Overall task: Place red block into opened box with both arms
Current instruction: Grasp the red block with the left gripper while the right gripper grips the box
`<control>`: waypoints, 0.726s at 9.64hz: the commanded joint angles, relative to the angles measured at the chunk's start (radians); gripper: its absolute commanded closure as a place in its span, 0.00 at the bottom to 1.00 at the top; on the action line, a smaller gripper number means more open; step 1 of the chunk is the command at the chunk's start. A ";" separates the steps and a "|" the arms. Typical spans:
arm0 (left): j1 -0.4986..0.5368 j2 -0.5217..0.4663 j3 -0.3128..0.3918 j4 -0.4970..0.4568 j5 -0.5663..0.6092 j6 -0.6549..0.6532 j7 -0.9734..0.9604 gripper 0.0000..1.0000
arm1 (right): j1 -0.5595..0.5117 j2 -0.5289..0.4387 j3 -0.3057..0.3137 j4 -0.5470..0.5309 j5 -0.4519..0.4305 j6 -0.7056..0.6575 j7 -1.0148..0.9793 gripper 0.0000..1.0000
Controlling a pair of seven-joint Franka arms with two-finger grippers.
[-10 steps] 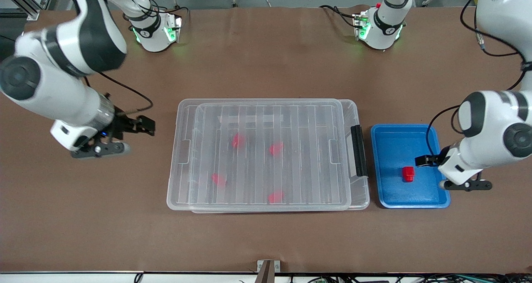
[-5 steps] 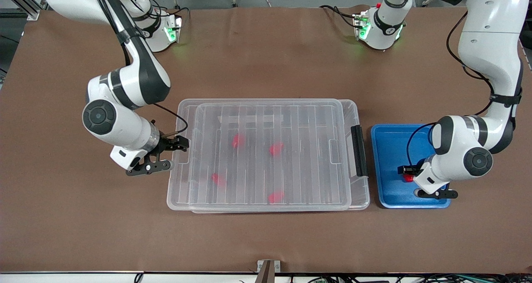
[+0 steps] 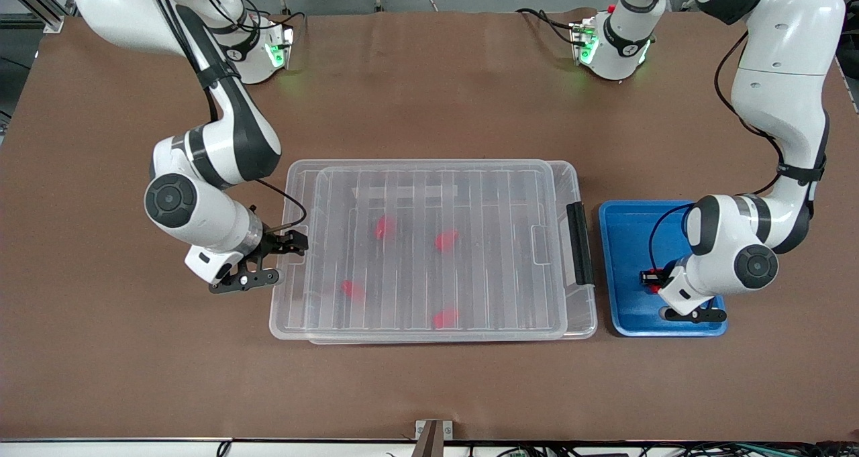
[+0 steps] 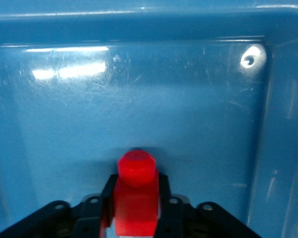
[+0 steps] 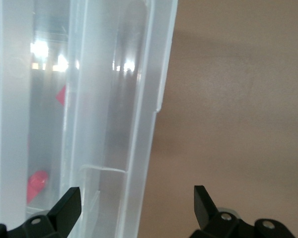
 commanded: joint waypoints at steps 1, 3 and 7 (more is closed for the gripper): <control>0.000 0.013 -0.003 0.007 0.020 0.009 -0.014 0.93 | -0.010 0.002 0.000 -0.012 -0.047 0.027 0.005 0.00; -0.004 -0.078 -0.013 0.001 0.020 -0.029 -0.014 0.99 | -0.015 0.002 -0.003 -0.012 -0.058 0.027 -0.007 0.00; -0.014 -0.241 -0.139 0.009 0.010 -0.230 -0.131 0.99 | -0.056 0.001 -0.008 -0.011 -0.113 -0.002 -0.060 0.00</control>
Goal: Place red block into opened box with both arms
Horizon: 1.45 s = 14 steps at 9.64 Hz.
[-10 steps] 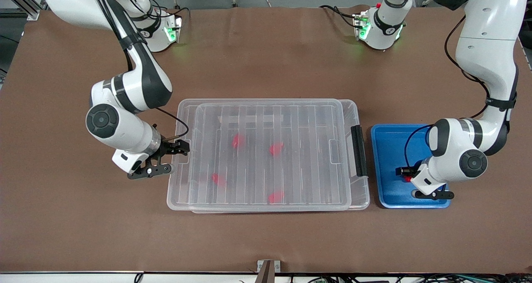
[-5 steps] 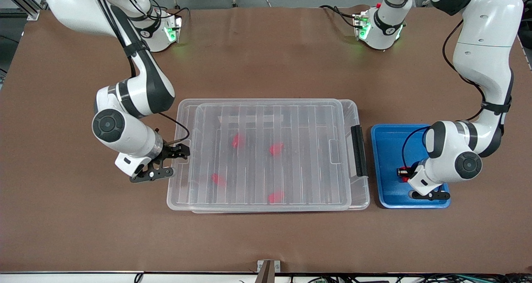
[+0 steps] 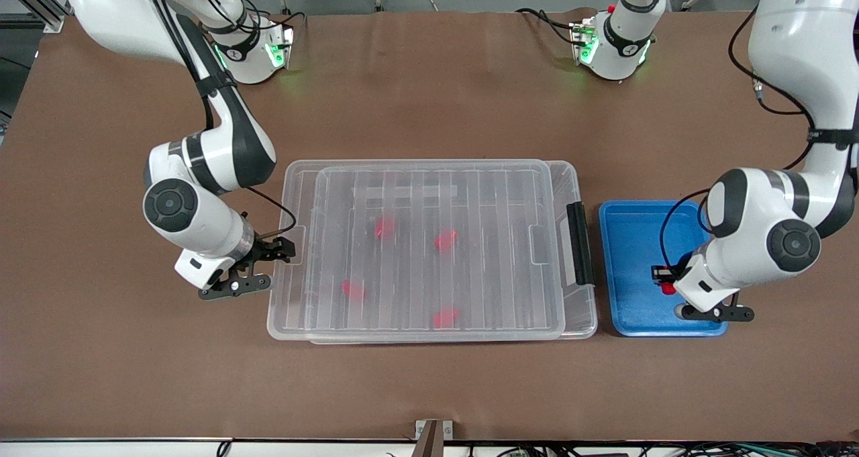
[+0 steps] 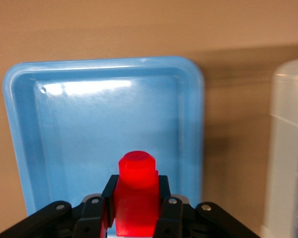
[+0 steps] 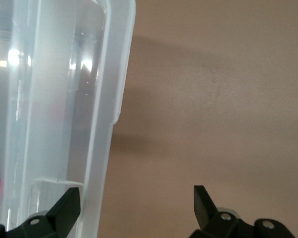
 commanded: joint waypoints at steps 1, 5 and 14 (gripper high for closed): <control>-0.003 -0.047 -0.078 -0.030 0.010 -0.061 -0.091 0.99 | -0.054 -0.013 0.005 -0.011 -0.030 -0.029 -0.079 0.00; -0.023 -0.047 -0.215 -0.027 0.014 -0.064 -0.253 0.99 | -0.106 -0.024 0.005 0.010 -0.116 -0.114 -0.127 0.00; -0.185 0.165 -0.213 -0.060 0.111 0.132 -0.398 0.97 | -0.129 -0.287 -0.009 0.035 -0.012 -0.218 0.106 0.00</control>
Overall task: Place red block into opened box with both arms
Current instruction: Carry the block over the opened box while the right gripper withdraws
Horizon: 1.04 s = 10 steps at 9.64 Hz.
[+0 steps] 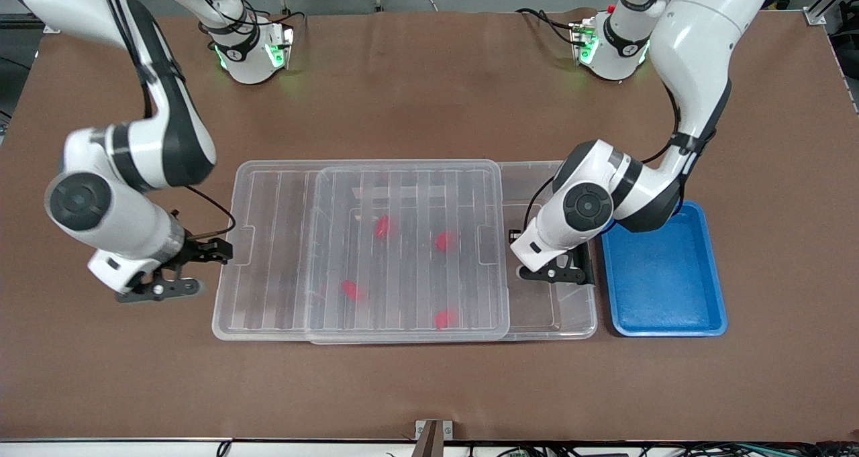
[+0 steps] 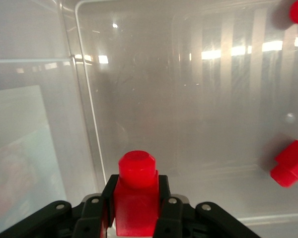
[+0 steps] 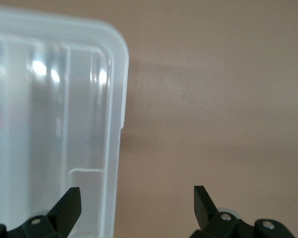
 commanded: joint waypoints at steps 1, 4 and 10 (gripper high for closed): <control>0.001 0.042 -0.002 -0.064 0.025 0.119 -0.038 0.97 | -0.036 -0.203 -0.021 -0.043 0.043 -0.085 0.061 0.00; -0.004 0.087 -0.001 -0.103 0.025 0.224 -0.085 0.86 | -0.043 -0.343 -0.137 -0.043 0.156 -0.226 0.038 0.00; 0.004 0.138 0.005 -0.095 0.030 0.295 -0.127 0.00 | -0.148 -0.394 -0.183 0.001 0.156 -0.371 -0.154 0.00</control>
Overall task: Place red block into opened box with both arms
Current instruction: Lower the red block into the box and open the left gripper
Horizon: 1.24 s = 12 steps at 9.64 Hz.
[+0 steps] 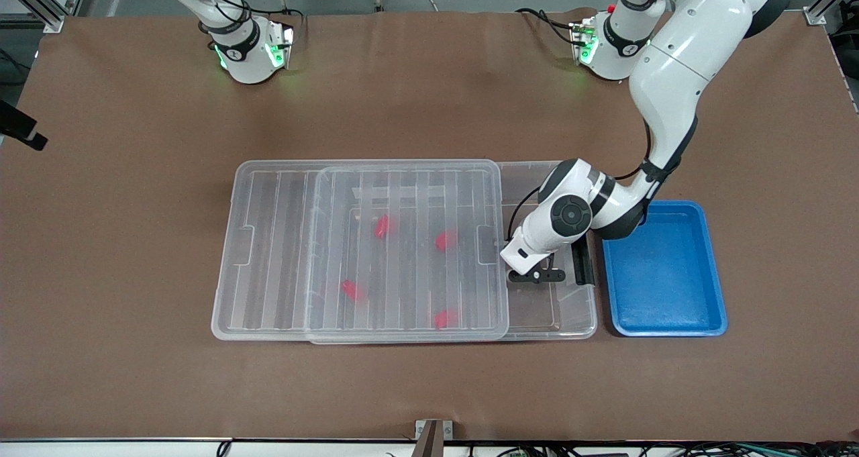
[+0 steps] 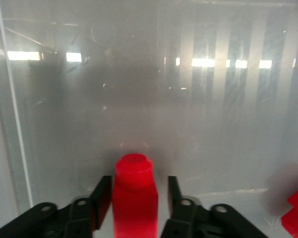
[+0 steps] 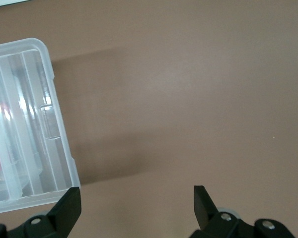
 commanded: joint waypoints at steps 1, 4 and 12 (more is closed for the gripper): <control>0.011 0.009 0.005 -0.001 0.029 0.015 -0.018 0.00 | 0.000 -0.009 0.010 0.008 0.017 -0.008 -0.013 0.00; 0.010 -0.033 -0.003 -0.004 0.029 -0.051 -0.042 0.02 | 0.002 -0.009 0.010 0.008 0.019 -0.026 -0.013 0.00; 0.019 -0.220 -0.019 0.003 0.015 -0.249 -0.041 0.19 | 0.001 -0.009 0.010 0.007 0.020 -0.026 -0.014 0.00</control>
